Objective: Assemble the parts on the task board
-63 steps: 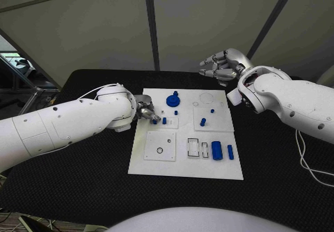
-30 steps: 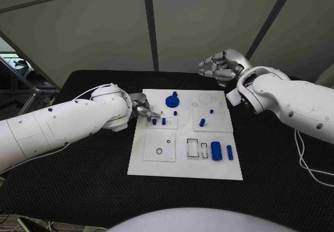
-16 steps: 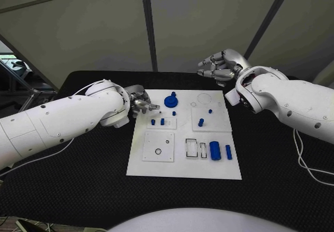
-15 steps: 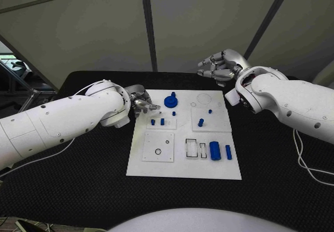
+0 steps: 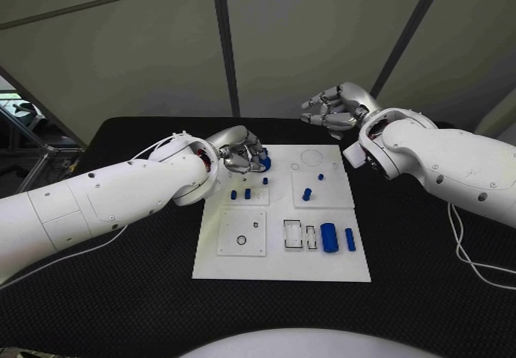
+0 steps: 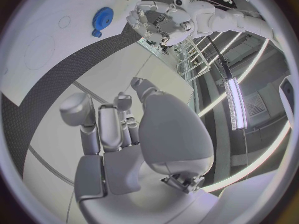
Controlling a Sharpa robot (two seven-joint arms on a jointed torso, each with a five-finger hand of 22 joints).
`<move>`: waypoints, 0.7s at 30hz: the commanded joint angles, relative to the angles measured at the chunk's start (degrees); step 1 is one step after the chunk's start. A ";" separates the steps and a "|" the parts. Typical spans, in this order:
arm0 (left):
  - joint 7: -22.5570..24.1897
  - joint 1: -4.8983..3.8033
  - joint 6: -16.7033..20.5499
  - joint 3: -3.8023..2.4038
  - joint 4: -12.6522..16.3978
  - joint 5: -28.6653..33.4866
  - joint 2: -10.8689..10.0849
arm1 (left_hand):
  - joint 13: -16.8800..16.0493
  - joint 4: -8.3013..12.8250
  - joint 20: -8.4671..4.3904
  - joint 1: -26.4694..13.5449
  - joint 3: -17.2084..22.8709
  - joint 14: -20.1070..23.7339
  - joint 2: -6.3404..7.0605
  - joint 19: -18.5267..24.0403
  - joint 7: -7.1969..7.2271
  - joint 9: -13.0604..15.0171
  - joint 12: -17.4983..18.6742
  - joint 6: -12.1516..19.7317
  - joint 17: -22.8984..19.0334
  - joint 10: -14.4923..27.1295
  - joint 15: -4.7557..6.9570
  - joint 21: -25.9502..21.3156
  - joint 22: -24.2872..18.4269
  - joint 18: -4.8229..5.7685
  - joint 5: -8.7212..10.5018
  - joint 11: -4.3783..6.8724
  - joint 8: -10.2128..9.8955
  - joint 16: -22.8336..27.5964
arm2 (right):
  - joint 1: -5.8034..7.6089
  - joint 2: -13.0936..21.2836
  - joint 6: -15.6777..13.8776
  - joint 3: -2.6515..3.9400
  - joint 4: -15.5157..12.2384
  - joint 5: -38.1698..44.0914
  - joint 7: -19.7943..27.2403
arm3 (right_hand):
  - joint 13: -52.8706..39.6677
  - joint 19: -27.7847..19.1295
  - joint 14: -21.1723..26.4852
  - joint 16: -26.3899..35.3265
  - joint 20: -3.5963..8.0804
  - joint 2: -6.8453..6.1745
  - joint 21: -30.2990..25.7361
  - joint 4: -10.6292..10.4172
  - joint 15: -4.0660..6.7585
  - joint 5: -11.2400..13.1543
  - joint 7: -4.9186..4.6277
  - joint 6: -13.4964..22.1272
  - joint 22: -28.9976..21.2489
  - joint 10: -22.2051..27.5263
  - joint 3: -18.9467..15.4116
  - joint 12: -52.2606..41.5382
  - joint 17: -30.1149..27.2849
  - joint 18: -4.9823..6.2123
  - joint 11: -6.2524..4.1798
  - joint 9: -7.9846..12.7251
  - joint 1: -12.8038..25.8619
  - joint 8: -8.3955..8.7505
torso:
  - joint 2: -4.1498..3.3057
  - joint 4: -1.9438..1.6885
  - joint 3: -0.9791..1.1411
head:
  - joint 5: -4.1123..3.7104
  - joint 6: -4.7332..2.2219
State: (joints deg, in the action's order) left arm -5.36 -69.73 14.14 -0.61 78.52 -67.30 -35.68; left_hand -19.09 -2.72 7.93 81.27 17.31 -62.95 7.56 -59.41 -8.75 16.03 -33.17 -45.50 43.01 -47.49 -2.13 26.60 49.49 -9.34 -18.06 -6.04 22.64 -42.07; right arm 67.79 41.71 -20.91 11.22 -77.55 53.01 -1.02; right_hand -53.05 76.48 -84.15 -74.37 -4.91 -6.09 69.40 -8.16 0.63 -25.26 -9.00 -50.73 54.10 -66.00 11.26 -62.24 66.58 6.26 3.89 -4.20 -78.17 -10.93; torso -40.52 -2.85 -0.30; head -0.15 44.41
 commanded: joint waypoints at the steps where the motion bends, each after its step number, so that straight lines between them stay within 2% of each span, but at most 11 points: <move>1: 6.82 -0.02 2.35 0.54 -0.92 -9.87 0.70 | 1.86 -0.17 -0.43 -1.00 -0.45 -3.26 0.99 -2.85 0.36 -1.48 1.18 -1.16 0.93 -1.18 0.52 2.18 1.30 -1.12 0.42 0.19 -1.35 -4.35 | 0.09 -0.10 -0.06 0.03 -0.04 -0.03 0.55 | 0.04 -0.51 -0.99 0.29 -0.01 0.16 -0.28 0.01 0.36 -0.22 0.00 -0.14 -0.05 0.39 0.36 0.36 -0.05 0.36 -0.19 0.02 0.37 -0.25 | -0.02 0.03 0.03 | -0.24 -0.17; 4: 6.70 0.05 1.51 1.05 -1.69 -13.07 1.48 | 3.62 -0.49 -0.66 -1.50 -0.65 -4.02 1.52 -4.06 0.74 -2.98 2.07 -2.29 1.63 -2.02 0.62 3.62 2.51 -1.07 0.47 0.36 -2.74 -8.33 | 0.09 -0.17 -0.03 0.02 -0.03 -0.03 0.51 | 0.22 -0.56 -0.97 0.36 -0.01 0.15 -0.37 0.03 0.37 -0.23 0.00 -0.14 -0.18 0.52 0.42 0.52 -0.11 0.38 -0.20 0.02 0.34 -0.26 | -0.05 0.00 -0.01 | -0.46 -0.44; 6: 6.33 0.09 0.63 1.22 -2.12 -14.72 1.89 | 4.50 -0.68 -0.80 -1.79 -0.96 -5.90 1.83 -4.91 0.92 -3.74 2.46 -2.80 4.17 -2.24 0.67 4.55 3.26 -1.12 0.48 0.48 -3.46 -12.58 | 0.08 -0.19 0.00 0.02 -0.05 -0.03 0.48 | 0.22 -0.56 -0.97 0.36 -0.01 0.15 -0.37 0.03 0.37 -0.23 0.00 -0.14 -0.18 0.52 0.42 0.52 -0.11 0.38 -0.20 0.02 0.34 -0.26 | -0.05 0.01 0.00 | -0.45 -0.49; 9: 5.36 0.12 -2.45 1.37 -3.05 -16.65 2.63 | 5.53 -1.13 -0.87 -2.58 -2.09 -7.81 2.46 -5.96 1.08 -4.56 3.15 -3.23 6.28 -1.72 0.85 5.55 4.09 -1.11 0.59 0.57 -4.24 -16.53 | 0.08 -0.22 0.01 0.02 -0.10 -0.03 0.43 | 0.22 -0.56 -0.97 0.36 -0.01 0.15 -0.37 0.03 0.37 -0.23 0.00 -0.14 -0.18 0.52 0.42 0.52 -0.11 0.38 -0.20 0.02 0.34 -0.26 | -0.09 -0.06 -0.02 | -0.61 -0.61; 15: 4.18 0.15 -4.95 1.44 -4.70 -18.08 3.76 | 6.54 -1.25 -1.05 -2.27 -2.94 -10.50 2.08 -8.97 1.21 -5.36 3.40 -4.15 8.52 -2.43 1.07 10.30 7.25 -0.44 0.52 0.62 -4.88 -20.59 | 0.08 -0.37 0.07 0.02 -0.10 -0.03 0.40 | 0.22 -0.56 -0.97 0.36 -0.01 0.15 -0.37 0.03 0.37 -0.23 0.00 -0.14 -0.18 0.52 0.42 0.52 -0.11 0.38 -0.20 0.02 0.34 -0.26 | -0.09 0.00 -0.02 | -0.66 -0.58; 21: 3.39 0.16 -6.46 1.45 -6.09 -18.61 4.87 | 6.94 -1.19 -1.10 -2.04 -3.09 -11.19 2.00 -9.89 1.28 -5.64 3.60 -4.47 9.19 -2.63 1.08 12.12 8.50 -0.15 0.51 0.60 -5.13 -21.78 | 0.07 -0.49 0.09 0.02 -0.07 -0.03 0.39 | 0.22 -0.56 -0.97 0.36 -0.01 0.15 -0.37 0.03 0.37 -0.23 0.00 -0.14 -0.18 0.52 0.42 0.52 -0.11 0.38 -0.20 0.02 0.34 -0.26 | -0.05 -0.03 -0.01 | -0.64 -0.55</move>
State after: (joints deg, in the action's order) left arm -1.34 -69.51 10.38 0.86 72.64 -83.70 -30.97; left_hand -12.21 -3.92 6.87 78.96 14.52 -73.69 9.87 -69.02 -7.46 10.42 -29.89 -49.66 52.12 -49.90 -1.03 38.45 57.84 -11.46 -17.84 -5.42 17.76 -63.62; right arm 67.77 41.29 -20.88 11.21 -77.59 53.01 -1.02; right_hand -52.89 76.48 -84.15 -74.37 -4.91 -6.09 69.40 -8.15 0.63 -25.26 -9.00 -50.73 53.98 -65.80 11.26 -61.88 66.52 6.24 3.68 -4.20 -78.17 -10.93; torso -40.59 -2.84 -0.30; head -0.81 43.80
